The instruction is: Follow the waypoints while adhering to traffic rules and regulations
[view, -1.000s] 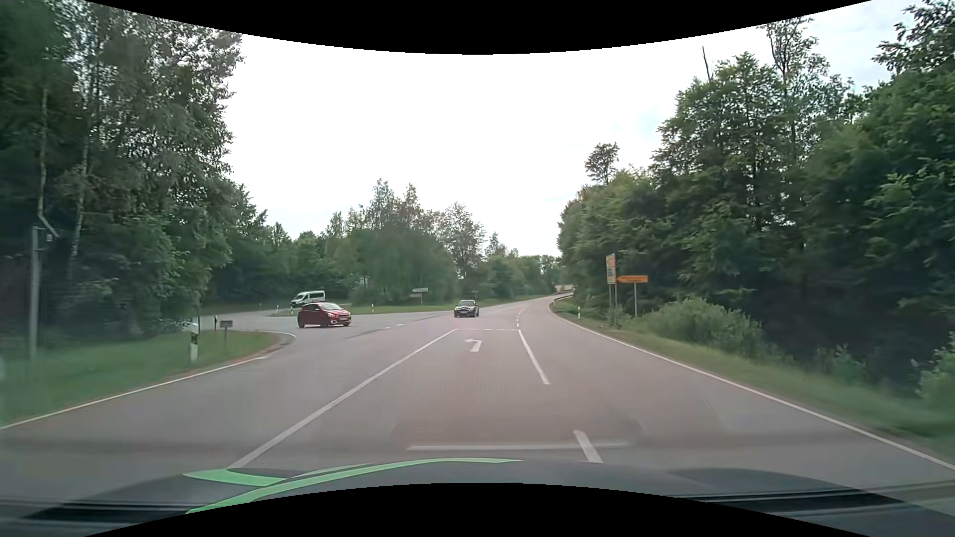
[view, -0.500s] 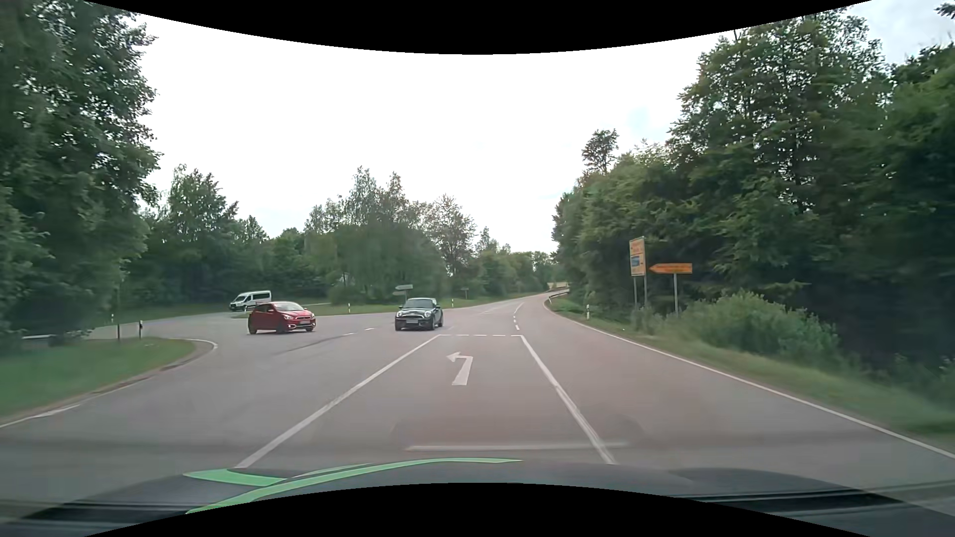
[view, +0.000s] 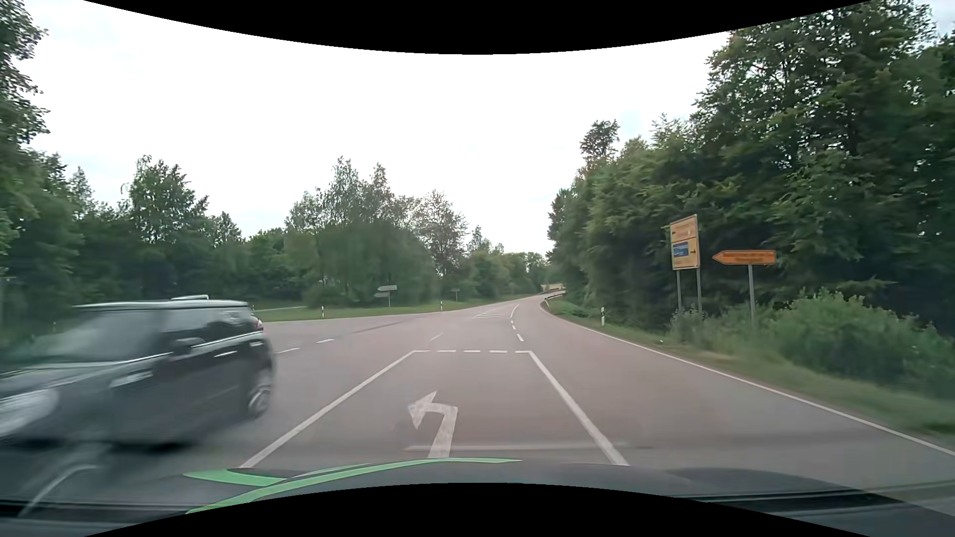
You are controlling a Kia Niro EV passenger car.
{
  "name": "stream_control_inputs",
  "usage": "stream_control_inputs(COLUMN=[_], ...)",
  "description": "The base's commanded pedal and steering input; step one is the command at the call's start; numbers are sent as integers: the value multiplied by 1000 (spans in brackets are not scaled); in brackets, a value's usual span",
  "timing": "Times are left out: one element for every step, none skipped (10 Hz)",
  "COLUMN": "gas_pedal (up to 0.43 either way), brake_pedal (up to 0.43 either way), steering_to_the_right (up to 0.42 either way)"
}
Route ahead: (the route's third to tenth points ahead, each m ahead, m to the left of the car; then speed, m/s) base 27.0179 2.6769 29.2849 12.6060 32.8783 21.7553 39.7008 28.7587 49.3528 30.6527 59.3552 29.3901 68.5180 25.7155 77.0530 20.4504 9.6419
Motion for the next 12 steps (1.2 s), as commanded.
stream_control_inputs(gas_pedal=[0,0,0,0,0,0,0,0,0,0,0,0], brake_pedal=[232,232,232,232,232,232,232,226,226,220,207,195], steering_to_the_right=[11,9,5,0,-5,-14,-27,-39,-55,-70,-85,-101])
